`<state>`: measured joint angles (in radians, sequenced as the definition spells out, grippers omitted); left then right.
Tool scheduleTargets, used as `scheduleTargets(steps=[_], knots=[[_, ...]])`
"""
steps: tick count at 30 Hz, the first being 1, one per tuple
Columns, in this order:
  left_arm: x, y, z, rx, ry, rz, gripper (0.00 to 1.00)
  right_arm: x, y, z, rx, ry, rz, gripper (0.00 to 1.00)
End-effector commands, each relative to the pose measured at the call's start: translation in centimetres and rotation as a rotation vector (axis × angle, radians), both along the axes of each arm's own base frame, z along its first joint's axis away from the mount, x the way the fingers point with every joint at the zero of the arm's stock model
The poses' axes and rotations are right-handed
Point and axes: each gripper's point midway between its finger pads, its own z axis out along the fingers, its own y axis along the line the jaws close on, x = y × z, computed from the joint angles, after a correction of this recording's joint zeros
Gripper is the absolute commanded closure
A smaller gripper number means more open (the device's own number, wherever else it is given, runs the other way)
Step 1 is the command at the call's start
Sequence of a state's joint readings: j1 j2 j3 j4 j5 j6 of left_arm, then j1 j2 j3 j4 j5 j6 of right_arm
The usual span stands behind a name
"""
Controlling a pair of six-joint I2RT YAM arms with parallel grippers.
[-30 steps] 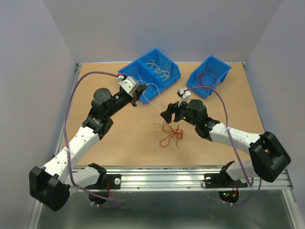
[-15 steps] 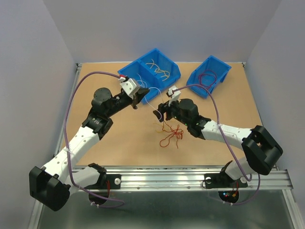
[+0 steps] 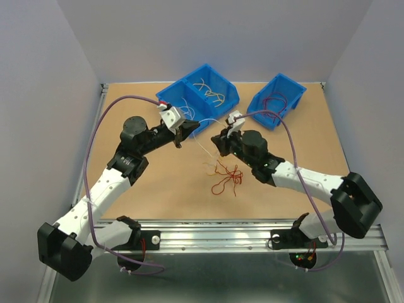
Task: Untangle the cables
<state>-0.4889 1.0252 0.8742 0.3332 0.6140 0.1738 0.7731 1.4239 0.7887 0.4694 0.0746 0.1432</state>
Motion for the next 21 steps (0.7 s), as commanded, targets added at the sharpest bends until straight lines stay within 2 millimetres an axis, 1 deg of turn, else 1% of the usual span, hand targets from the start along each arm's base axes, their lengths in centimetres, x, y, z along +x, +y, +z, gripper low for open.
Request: scheduleTargets(steps=[1, 2, 3, 4, 5, 6, 7, 8, 9, 10, 11, 14, 16, 18, 20, 21], knots=[[0.4, 0.9, 3.4, -0.064, -0.082, 0.042, 1.00, -1.4, -1.2, 8.7, 0.177, -0.137, -0.015, 0.99], [0.7, 0.9, 3.2, -0.062, -0.078, 0.052, 1.00, -2.0, -1.6, 9.6, 0.197, -0.150, -0.004, 1.00], [1.4, 1.0, 2.7, -0.057, -0.063, 0.068, 1.00, -3.3, -2.6, 12.0, 0.246, -0.192, 0.003, 1.00], [1.8, 1.1, 2.5, -0.055, -0.059, 0.081, 1.00, -4.0, -3.0, 12.1, 0.258, -0.196, 0.016, 1.00], [2.2, 1.1, 2.1, -0.052, -0.049, 0.087, 1.00, -4.7, -3.4, 12.8, 0.274, -0.210, 0.027, 0.99], [2.7, 1.0, 1.5, -0.043, -0.033, 0.092, 1.00, -6.0, -4.6, 14.9, 0.321, -0.252, 0.034, 0.99], [2.8, 1.0, 1.4, -0.041, -0.030, 0.090, 1.00, -6.5, -4.9, 14.6, 0.323, -0.252, 0.041, 0.99], [2.9, 0.8, 1.1, -0.035, -0.024, 0.077, 0.98, -7.0, -5.4, 15.1, 0.343, -0.262, 0.038, 0.99], [3.0, 0.6, 0.8, -0.029, -0.019, 0.071, 0.93, -7.3, -5.7, 15.3, 0.351, -0.268, 0.038, 0.99], [3.0, 0.5, 0.5, -0.019, -0.023, 0.058, 0.79, -7.6, -6.2, 15.4, 0.359, -0.274, 0.034, 0.99], [2.9, 0.3, 0.3, -0.015, -0.022, 0.046, 0.71, -7.7, -6.3, 15.7, 0.366, -0.279, 0.030, 1.00], [2.3, -0.4, -0.3, 0.003, -0.021, -0.019, 0.49, -7.4, -5.9, 14.8, 0.359, -0.248, 0.031, 0.99], [1.7, -0.9, -0.7, 0.010, -0.018, -0.067, 0.42, -6.8, -5.2, 14.2, 0.342, -0.224, 0.033, 0.99], [1.1, -1.2, -0.9, 0.017, -0.024, -0.109, 0.32, -6.3, -4.9, 13.5, 0.328, -0.197, 0.026, 0.99], [0.3, -1.6, -1.1, 0.020, -0.028, -0.158, 0.19, -5.8, -4.4, 12.8, 0.316, -0.173, 0.020, 0.99], [-0.1, -1.7, -1.2, 0.024, -0.032, -0.178, 0.17, -5.7, -4.3, 12.5, 0.311, -0.166, 0.021, 0.99]])
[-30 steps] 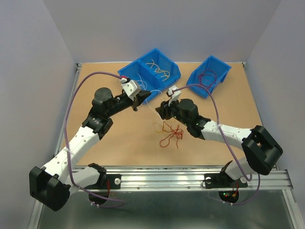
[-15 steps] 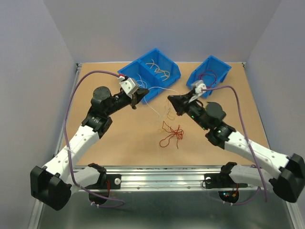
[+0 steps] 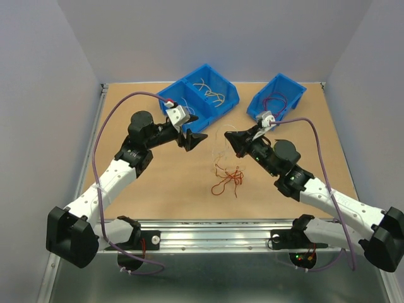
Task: Untangle the cables
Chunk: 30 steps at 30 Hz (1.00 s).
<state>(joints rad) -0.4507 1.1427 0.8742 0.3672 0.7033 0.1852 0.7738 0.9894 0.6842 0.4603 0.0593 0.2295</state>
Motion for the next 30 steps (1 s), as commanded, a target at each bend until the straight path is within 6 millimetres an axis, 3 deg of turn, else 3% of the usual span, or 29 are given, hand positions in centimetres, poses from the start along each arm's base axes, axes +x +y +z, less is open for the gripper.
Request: scheduleTargets(steps=[1, 4, 11, 30], knots=[[-2.2, -1.0, 2.0, -0.024, -0.092, -0.145, 0.12, 0.0, 0.6, 0.4, 0.019, 0.008, 0.017, 0.99], [-3.0, -1.5, 1.4, -0.016, -0.090, -0.205, 0.09, 0.1, 1.1, -0.1, 0.009, 0.020, 0.031, 0.99], [-2.1, -2.0, 0.4, -0.003, -0.059, -0.193, 0.07, -0.1, 1.6, -0.2, 0.006, 0.022, 0.061, 1.00], [-3.0, -4.7, -1.8, 0.025, -0.016, -0.288, 0.10, -1.1, 3.1, -0.4, 0.052, 0.052, 0.156, 0.99]])
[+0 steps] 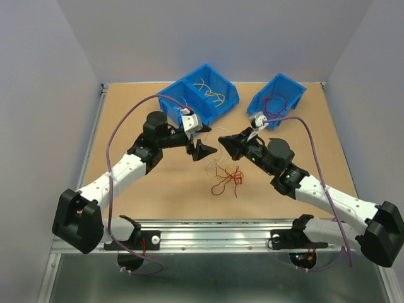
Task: Untangle the cables
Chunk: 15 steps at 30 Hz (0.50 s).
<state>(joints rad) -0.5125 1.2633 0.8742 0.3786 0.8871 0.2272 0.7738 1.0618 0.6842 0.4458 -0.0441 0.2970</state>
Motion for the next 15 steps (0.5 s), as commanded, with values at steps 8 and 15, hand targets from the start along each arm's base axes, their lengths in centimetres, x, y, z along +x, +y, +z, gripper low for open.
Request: scheduleTargets(steps=[8, 15], knots=[[0.7, -2.3, 0.6, -0.008, -0.031, -0.034, 0.19, -1.0, 1.1, 2.6, 0.093, -0.036, 0.069, 0.99], [0.6, -3.3, 0.2, -0.007, 0.000, -0.075, 0.56, -1.1, 1.3, 2.6, 0.099, -0.035, 0.082, 1.00]])
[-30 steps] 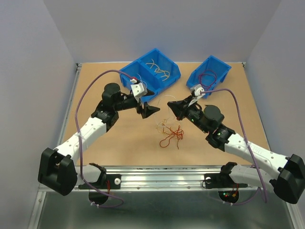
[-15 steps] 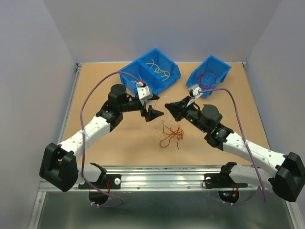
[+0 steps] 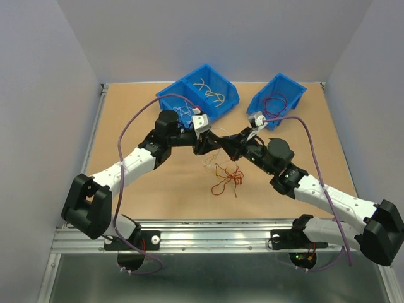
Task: Untangle the cables
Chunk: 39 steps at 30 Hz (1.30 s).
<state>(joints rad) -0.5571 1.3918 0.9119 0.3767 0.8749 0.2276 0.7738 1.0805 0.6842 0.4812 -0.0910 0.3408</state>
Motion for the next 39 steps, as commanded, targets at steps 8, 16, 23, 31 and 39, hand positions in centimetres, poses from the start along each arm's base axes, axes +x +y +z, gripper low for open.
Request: scheduleTargets(steps=[8, 16, 23, 31, 39], knots=[[0.0, -0.6, 4.4, -0.068, -0.113, -0.012, 1.00, -0.3, 0.2, 1.8, 0.057, -0.045, 0.005, 0.99], [-1.0, 1.6, 6.3, -0.106, -0.153, 0.014, 1.00, 1.9, -2.0, -0.7, 0.033, -0.010, -0.164, 0.49], [-1.4, 2.5, 7.4, -0.122, -0.133, -0.007, 1.00, 2.9, -2.3, -3.0, 0.031, 0.047, -0.223, 0.21], [-0.3, 3.8, 8.8, -0.159, -0.149, 0.092, 1.00, 2.3, 0.6, -5.0, 0.012, 0.067, -0.087, 0.19], [-0.2, 4.2, 9.3, -0.183, -0.132, 0.118, 1.00, 1.4, 2.3, -5.9, 0.019, 0.054, 0.015, 0.17]])
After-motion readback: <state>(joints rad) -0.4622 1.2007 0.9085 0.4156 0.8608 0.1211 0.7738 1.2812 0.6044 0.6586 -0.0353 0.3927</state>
